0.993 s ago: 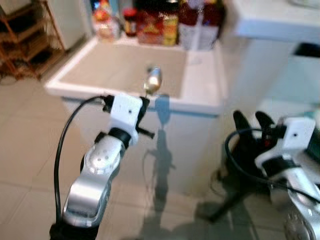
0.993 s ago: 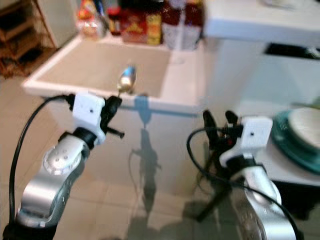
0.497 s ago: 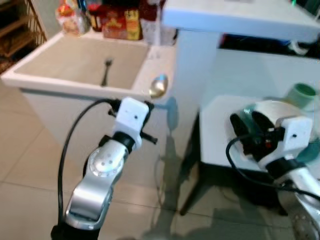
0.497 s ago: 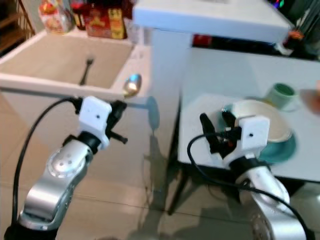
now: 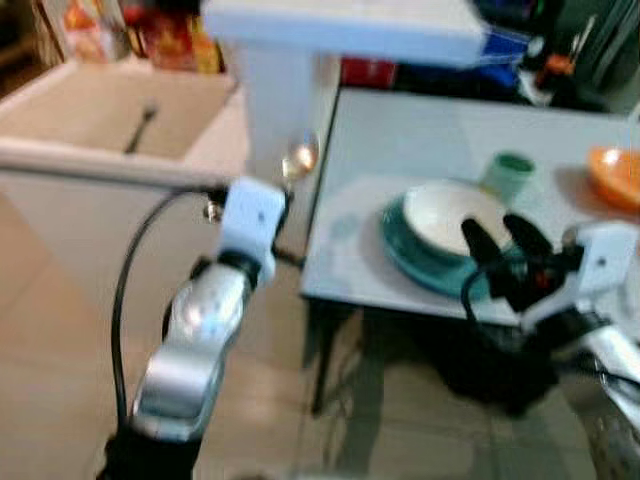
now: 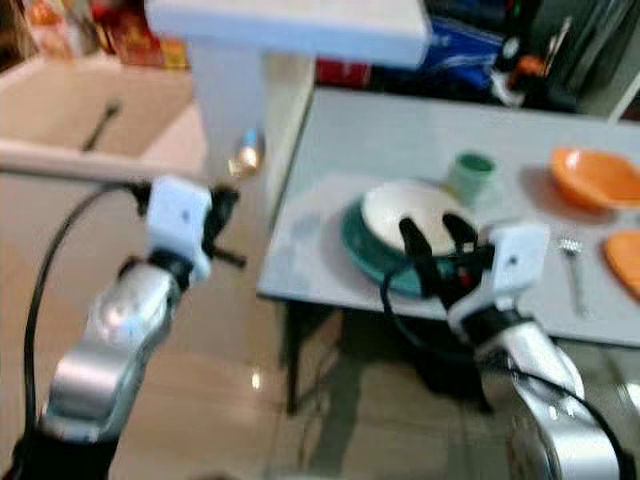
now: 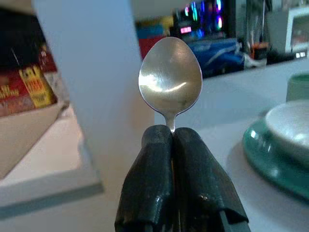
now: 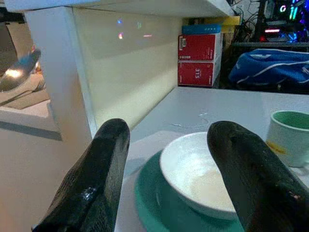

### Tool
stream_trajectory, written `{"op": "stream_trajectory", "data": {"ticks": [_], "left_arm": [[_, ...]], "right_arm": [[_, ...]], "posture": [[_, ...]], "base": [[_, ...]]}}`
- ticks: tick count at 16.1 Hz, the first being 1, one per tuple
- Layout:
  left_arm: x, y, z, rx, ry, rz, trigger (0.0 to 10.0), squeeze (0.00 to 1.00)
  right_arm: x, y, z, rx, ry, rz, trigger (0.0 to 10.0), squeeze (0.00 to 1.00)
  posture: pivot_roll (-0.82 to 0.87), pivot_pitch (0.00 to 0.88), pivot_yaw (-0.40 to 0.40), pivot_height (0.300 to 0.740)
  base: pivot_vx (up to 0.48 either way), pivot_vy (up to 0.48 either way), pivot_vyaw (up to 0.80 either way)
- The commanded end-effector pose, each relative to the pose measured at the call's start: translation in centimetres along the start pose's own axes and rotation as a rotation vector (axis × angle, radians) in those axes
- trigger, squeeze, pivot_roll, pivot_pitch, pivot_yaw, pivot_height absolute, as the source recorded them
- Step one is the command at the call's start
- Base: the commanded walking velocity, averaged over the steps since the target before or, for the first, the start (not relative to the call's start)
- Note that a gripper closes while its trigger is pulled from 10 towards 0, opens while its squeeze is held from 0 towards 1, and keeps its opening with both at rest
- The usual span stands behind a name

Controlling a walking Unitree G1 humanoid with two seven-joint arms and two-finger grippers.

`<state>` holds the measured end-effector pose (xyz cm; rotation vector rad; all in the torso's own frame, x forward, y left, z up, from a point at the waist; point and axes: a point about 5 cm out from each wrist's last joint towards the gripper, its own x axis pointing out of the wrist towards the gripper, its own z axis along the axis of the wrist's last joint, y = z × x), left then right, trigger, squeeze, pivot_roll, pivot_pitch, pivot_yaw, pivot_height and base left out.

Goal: Setting the table

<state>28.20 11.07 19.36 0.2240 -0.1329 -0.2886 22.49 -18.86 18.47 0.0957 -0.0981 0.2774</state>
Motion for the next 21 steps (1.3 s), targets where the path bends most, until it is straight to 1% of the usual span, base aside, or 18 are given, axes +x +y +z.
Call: {"op": "stream_trajectory", "data": {"ticks": [1, 3, 4, 5, 6, 7, 8, 10, 11, 12, 13, 14, 15, 17, 18, 20, 21], "left_arm": [[0.1, 0.8, -0.9, 0.014, 0.043, 0.039, 10.0, 0.0], [0.4, 1.2, -1.0, 0.02, 0.052, 0.065, 10.0, 0.0], [0.8, 1.9, -1.4, -0.004, 0.09, 0.128, 10.0, 0.0], [1.2, 2.4, -1.9, -0.022, 0.135, 0.16, 10.0, 0.0], [1.5, 2.5, -2.2, -0.02, 0.143, 0.144, 10.0, 0.0], [2.4, 2.4, -2.7, -0.036, 0.159, 0.104, 10.0, 0.0], [2.7, 2.4, -2.9, -0.041, 0.163, 0.089, 10.0, 0.0], [3.9, 2.3, -3.7, -0.03, 0.19, 0.048, 10.0, 0.0], [4.4, 2.6, -3.9, -0.017, 0.2, 0.053, 10.0, 0.0], [5.5, 3.3, -4.3, -0.004, 0.225, 0.076, 10.0, 0.0], [5.9, 3.7, -4.4, 0.0, 0.233, 0.089, 10.0, 0.0], [6.8, 3.9, -4.6, -0.017, 0.232, 0.074, 10.0, 0.0], [7.2, 3.9, -4.7, -0.021, 0.232, 0.063, 10.0, 0.0], [8.4, 3.5, -5.0, -0.103, 0.232, 0.026, 10.0, 0.0], [8.8, 3.3, -5.3, -0.116, 0.241, 0.021, 10.0, 0.0], [9.3, 3.4, -5.8, -0.1, 0.252, 0.034, 10.0, 0.0], [9.6, 3.5, -6.0, -0.108, 0.256, 0.042, 10.0, 0.0]], "right_arm": [[0.1, 0.5, 0.2, 0.015, -0.006, 0.018, 10.0, 0.0], [0.2, 0.6, 0.0, 0.017, 0.003, 0.008, 10.0, 0.0], [0.2, 0.7, -0.4, 0.013, 0.023, -0.003, 10.0, 0.0], [0.3, 0.8, -0.6, 0.021, 0.043, -0.012, 10.0, 0.0], [0.4, 0.9, -0.7, 0.034, 0.048, -0.012, 10.0, 0.0], [0.5, 1.3, -0.7, 0.06, 0.055, 0.017, 10.0, 0.0], [0.5, 1.5, -0.7, 0.07, 0.058, 0.031, 10.0, 0.0], [0.5, 2.2, -0.4, 0.066, 0.062, 0.096, 10.0, 0.0], [0.5, 2.3, -0.4, 0.064, 0.063, 0.106, 10.0, 0.0], [0.2, 2.7, -0.3, 0.059, 0.065, 0.119, 10.0, 0.0], [0.1, 2.8, -0.3, 0.058, 0.066, 0.12, 10.0, 0.0], [-0.1, 3.2, -0.2, 0.055, 0.067, 0.131, 10.0, 0.0], [-0.2, 3.4, -0.1, 0.054, 0.066, 0.145, 10.0, 0.0], [-0.9, 4.0, -0.3, 0.061, 0.096, 0.213, 10.0, 0.0], [-1.2, 4.2, -0.4, 0.054, 0.116, 0.228, 10.0, 0.0], [-1.5, 4.4, -0.4, 0.033, 0.134, 0.242, 10.0, 0.0], [-1.7, 4.6, -0.3, 0.026, 0.136, 0.246, 10.0, 0.0]], "posture": [[0.02, 0.032, -0.014, 0.74], [0.02, 0.031, -0.011, 0.74], [0.02, 0.032, -0.012, 0.74], [0.02, 0.034, -0.015, 0.74], [0.02, 0.034, -0.019, 0.74], [0.02, 0.037, -0.022, 0.74], [0.02, 0.037, -0.022, 0.74], [0.01, 0.042, -0.017, 0.74], [0.0, 0.044, -0.006, 0.74], [-0.02, 0.048, 0.013, 0.74], [-0.03, 0.051, 0.022, 0.74], [-0.04, 0.056, 0.03, 0.74], [-0.05, 0.059, 0.035, 0.74], [-0.06, 0.073, 0.051, 0.74], [-0.08, 0.079, 0.06, 0.74], [-0.09, 0.092, 0.068, 0.74], [-0.1, 0.107, 0.068, 0.74]], "base": [[0.0, -0.48, 0.0], [0.0, -0.48, 0.0], [0.0, 0.0, 0.0], [0.0, 0.0, 0.0], [0.0, 0.0, 0.0], [0.0, 0.0, 0.0], [0.0, 0.0, 0.0], [0.0, 0.0, 0.0], [0.0, 0.0, 0.0], [0.0, 0.0, 0.0], [0.0, 0.0, 0.0], [0.0, 0.0, 0.0], [0.0, 0.0, 0.0], [0.0, 0.0, 0.0], [0.0, 0.0, 0.0], [0.0, 0.0, 0.0], [0.0, 0.0, 0.0]]}}
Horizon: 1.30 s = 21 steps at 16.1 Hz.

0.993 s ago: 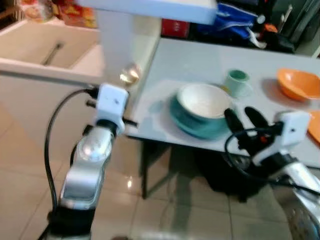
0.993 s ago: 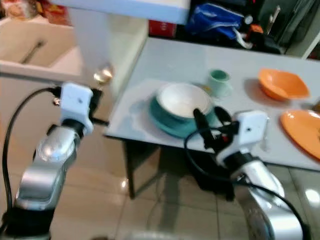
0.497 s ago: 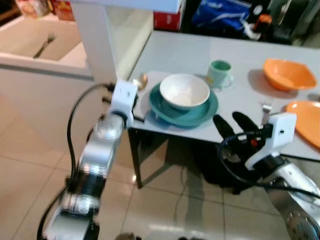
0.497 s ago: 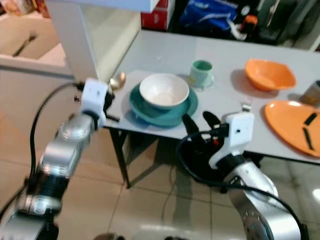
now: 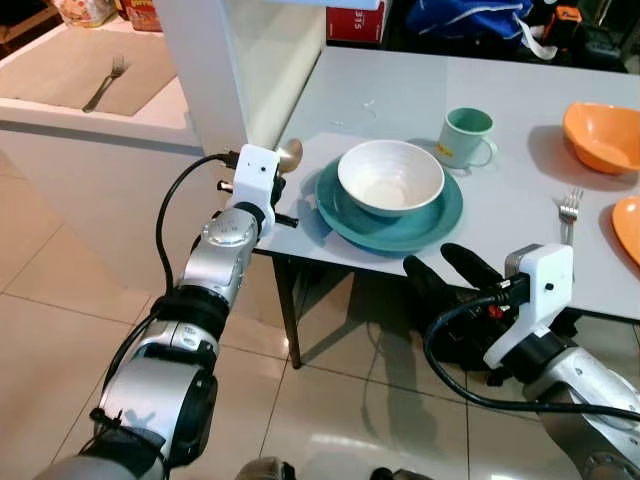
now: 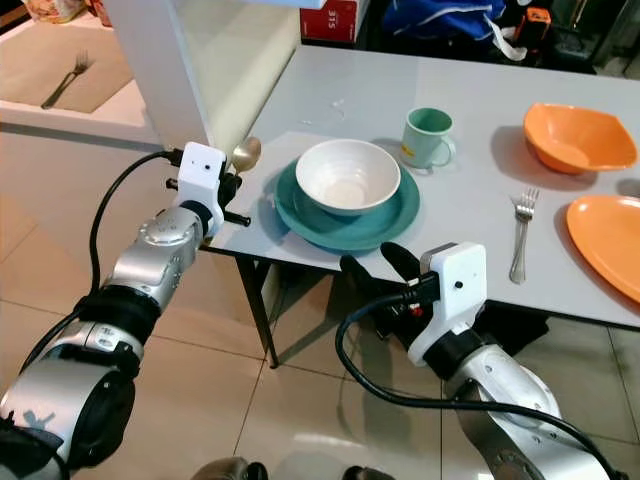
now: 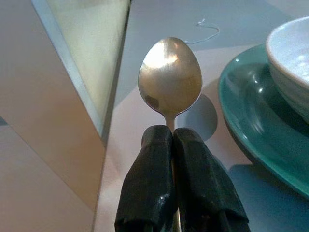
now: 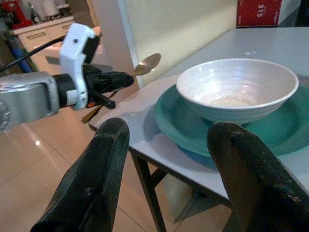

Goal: Setting the table

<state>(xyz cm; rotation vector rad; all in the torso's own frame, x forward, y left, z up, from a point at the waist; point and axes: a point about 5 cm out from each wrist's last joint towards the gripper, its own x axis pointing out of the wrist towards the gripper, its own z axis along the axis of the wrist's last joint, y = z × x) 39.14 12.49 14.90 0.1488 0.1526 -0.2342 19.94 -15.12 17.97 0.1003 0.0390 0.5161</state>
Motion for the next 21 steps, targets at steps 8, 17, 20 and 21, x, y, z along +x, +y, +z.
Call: {"op": "stream_trajectory", "data": {"ticks": [8, 17, 20, 21], "left_arm": [[0.9, 0.3, 1.0, 0.001, -0.021, 0.045, 10.0, 0.0], [1.1, 0.6, 1.4, 0.063, -0.03, 0.089, 10.0, 0.0], [1.1, 1.2, 1.8, 0.064, -0.029, 0.122, 10.0, 0.0], [1.1, 1.4, 1.8, 0.066, -0.029, 0.131, 10.0, 0.02]], "right_arm": [[-0.9, 0.9, 1.3, -0.027, 0.008, 0.022, 10.0, 0.0], [-1.4, 0.5, 2.6, -0.052, 0.003, -0.018, 10.0, 0.0], [-1.7, 0.5, 2.7, -0.054, 0.015, -0.018, 10.0, 0.0], [-1.7, 0.5, 2.7, -0.055, 0.017, -0.018, 10.0, 0.0]], "posture": [[-0.16, 0.223, 0.05, 0.74], [-0.22, 0.28, 0.025, 0.74], [-0.23, 0.285, 0.021, 0.74], [-0.24, 0.286, 0.018, 0.74]], "base": [[0.0, 0.0, 0.0], [0.0, 0.0, 0.0], [0.0, 0.0, 0.0], [0.0, 0.0, 0.0]]}}
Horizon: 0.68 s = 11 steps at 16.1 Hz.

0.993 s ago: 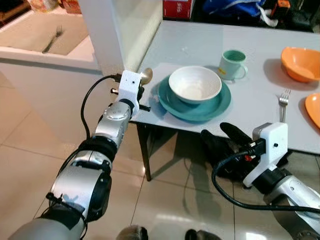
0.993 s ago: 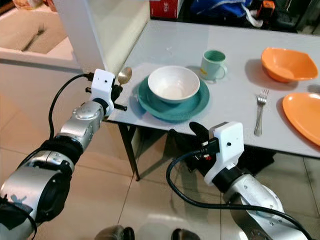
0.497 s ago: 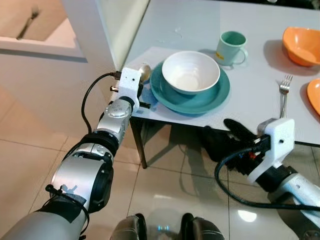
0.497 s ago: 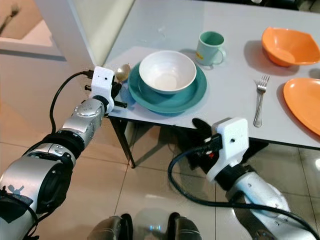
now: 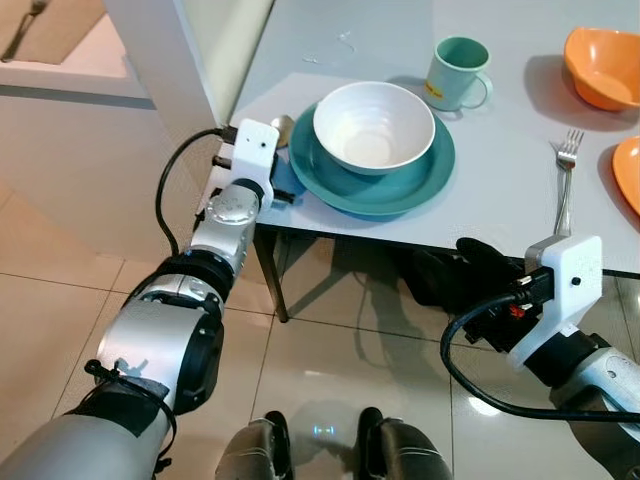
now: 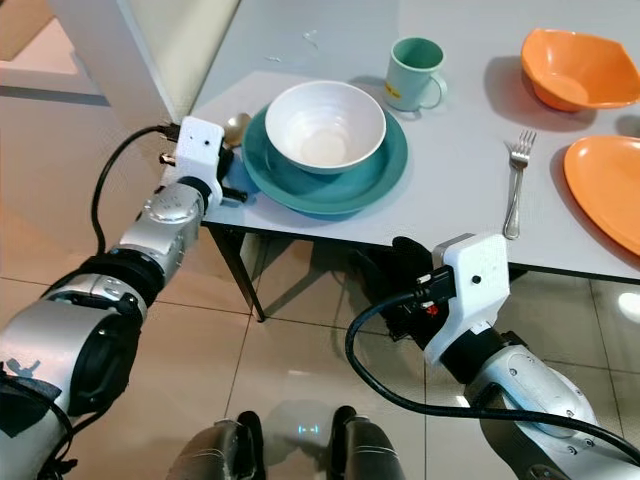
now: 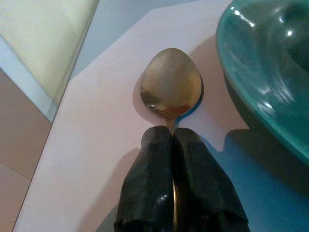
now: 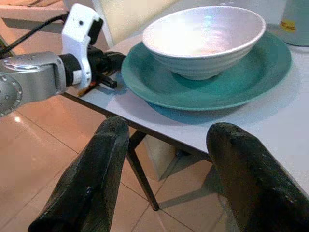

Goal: Setting the table

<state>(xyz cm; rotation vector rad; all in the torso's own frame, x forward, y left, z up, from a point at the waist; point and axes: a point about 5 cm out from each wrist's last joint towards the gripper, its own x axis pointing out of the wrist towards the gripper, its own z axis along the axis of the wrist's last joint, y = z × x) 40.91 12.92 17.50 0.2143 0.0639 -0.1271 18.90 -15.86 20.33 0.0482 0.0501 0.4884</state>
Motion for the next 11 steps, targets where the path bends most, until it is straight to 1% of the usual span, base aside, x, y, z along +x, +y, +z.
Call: {"op": "stream_trajectory", "data": {"ticks": [1, 2, 3, 4, 6, 9, 11], "left_arm": [[-0.13, 0.39, -0.84, 0.002, 0.047, 0.029, 10.0, 0.15], [-0.13, 0.45, -0.87, -0.004, 0.05, 0.031, 10.0, 0.32], [-0.14, 0.39, -0.91, -0.017, 0.051, 0.025, 10.0, 0.42], [-0.14, 0.35, -0.92, -0.025, 0.051, 0.022, 10.0, 1.0], [-0.13, 0.23, -0.92, -0.038, 0.051, 0.016, 10.0, 1.0], [-0.09, 0.24, -0.77, -0.025, 0.047, 0.022, 10.0, 1.0], [0.0, 0.45, -0.27, -0.015, 0.024, 0.029, 10.0, 1.0]], "right_arm": [[-0.42, 0.26, 0.44, -0.01, -0.003, 0.013, 10.0, 0.0], [-0.42, 0.23, 0.49, -0.01, -0.003, 0.014, 10.0, 0.0], [-0.42, 0.22, 0.51, -0.01, -0.002, 0.015, 10.0, 0.0], [-0.42, 0.21, 0.53, -0.01, -0.002, 0.015, 10.0, 0.0], [-0.39, 0.16, 0.55, -0.012, 0.003, 0.018, 10.0, 0.0], [-0.36, -0.01, 0.56, -0.011, 0.006, 0.016, 10.0, 0.0], [-0.2, -0.05, 0.6, -0.011, 0.002, 0.019, 10.0, 0.0]], "posture": [[-0.24, 0.286, 0.018, 0.74], [-0.24, 0.286, 0.018, 0.74], [-0.24, 0.286, 0.018, 0.74], [-0.24, 0.286, 0.018, 0.74], [-0.25, 0.28, 0.014, 0.74], [-0.24, 0.27, 0.013, 0.74], [-0.24, 0.262, 0.012, 0.74]], "base": [[0.0, 0.0, 0.0], [0.0, 0.0, 0.0], [0.0, 0.0, 0.0], [0.0, 0.0, 0.0], [0.0, 0.0, 0.0], [0.0, 0.0, 0.0], [0.0, 0.0, 0.0]]}}
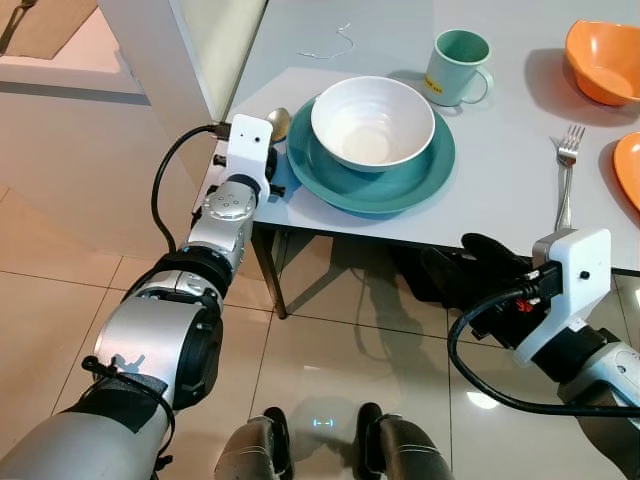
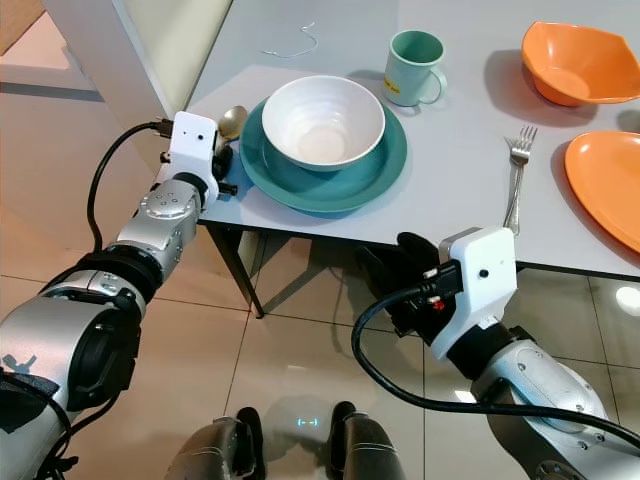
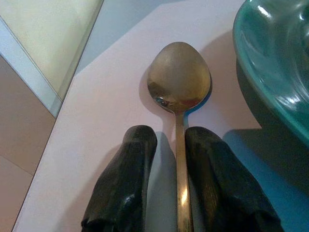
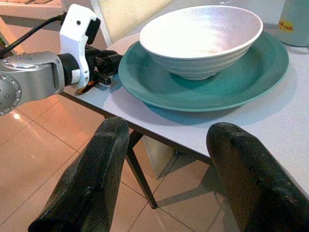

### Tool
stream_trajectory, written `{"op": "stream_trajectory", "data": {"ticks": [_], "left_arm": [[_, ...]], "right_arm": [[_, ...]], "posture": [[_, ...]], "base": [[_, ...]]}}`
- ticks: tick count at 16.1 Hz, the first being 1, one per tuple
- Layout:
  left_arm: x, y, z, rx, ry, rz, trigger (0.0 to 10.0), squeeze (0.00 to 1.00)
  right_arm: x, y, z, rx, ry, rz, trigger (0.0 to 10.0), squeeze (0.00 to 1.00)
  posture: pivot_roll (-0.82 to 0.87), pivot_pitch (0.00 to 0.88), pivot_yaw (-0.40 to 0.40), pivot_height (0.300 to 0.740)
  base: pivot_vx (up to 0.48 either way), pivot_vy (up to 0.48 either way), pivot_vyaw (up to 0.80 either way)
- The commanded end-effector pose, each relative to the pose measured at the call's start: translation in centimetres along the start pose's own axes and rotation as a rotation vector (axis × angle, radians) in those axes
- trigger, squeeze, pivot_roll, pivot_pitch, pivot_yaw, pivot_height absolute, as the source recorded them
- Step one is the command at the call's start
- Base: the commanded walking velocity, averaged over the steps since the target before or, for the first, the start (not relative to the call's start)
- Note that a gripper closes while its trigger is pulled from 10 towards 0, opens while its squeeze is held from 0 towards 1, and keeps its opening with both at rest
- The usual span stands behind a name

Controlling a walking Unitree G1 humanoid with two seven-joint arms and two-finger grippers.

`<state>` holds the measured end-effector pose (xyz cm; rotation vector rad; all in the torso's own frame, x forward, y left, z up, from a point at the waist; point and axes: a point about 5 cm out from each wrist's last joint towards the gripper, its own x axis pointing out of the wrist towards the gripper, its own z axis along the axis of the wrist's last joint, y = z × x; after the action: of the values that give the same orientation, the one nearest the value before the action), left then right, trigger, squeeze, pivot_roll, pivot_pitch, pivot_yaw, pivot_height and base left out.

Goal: Setting the table

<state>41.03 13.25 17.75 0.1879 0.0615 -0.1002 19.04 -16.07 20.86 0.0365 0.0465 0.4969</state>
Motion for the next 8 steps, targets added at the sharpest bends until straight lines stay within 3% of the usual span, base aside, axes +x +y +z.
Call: {"op": "stream_trajectory", "data": {"ticks": [1, 2, 3, 5, 6, 7, 8], "left_arm": [[0.1, 0.4, 0.4, -0.008, -0.019, 0.018, 10.0, 0.69], [0.1, 0.6, 0.9, -0.019, -0.045, 0.028, 10.0, 0.32], [0.2, 1.3, 2.7, -0.075, -0.143, 0.054, 10.0, 0.0], [0.2, 2.0, 4.1, -0.11, -0.216, 0.06, 10.0, 0.0], [0.0, 1.6, 5.3, -0.067, -0.282, 0.012, 10.0, 0.0], [-0.1, 1.5, 5.5, -0.055, -0.298, 0.001, 10.0, 0.0], [-0.8, 1.3, 6.1, -0.063, -0.385, -0.026, 10.0, 0.0]], "right_arm": [[-0.1, 0.2, 0.2, 0.0, -0.008, 0.014, 10.0, 0.0], [0.1, 0.2, 0.3, 0.0, -0.014, 0.016, 10.0, 0.0], [0.4, 0.1, 0.4, 0.008, -0.04, 0.01, 10.0, 0.0], [0.7, 0.0, 0.6, 0.024, -0.075, -0.011, 10.0, 0.0], [1.4, -0.5, 0.6, 0.049, -0.133, -0.098, 10.0, 0.0], [1.6, -0.7, 0.6, 0.054, -0.142, -0.124, 10.0, 0.0], [2.1, -0.9, 0.4, 0.068, -0.154, -0.171, 10.0, 0.0]], "posture": [[-0.23, 0.255, 0.011, 0.74], [-0.22, 0.25, 0.01, 0.74], [-0.19, 0.237, 0.003, 0.74], [-0.16, 0.221, -0.005, 0.74], [-0.1, 0.2, -0.002, 0.74], [-0.1, 0.196, 0.0, 0.74], [-0.08, 0.185, 0.006, 0.74]], "base": [[0.0, 0.0, 0.0], [0.0, 0.0, 0.0], [0.0, 0.0, 0.0], [0.0, 0.0, 0.0], [0.0, 0.0, 0.0], [0.0, 0.0, 0.0], [0.0, 0.0, 0.0]]}}
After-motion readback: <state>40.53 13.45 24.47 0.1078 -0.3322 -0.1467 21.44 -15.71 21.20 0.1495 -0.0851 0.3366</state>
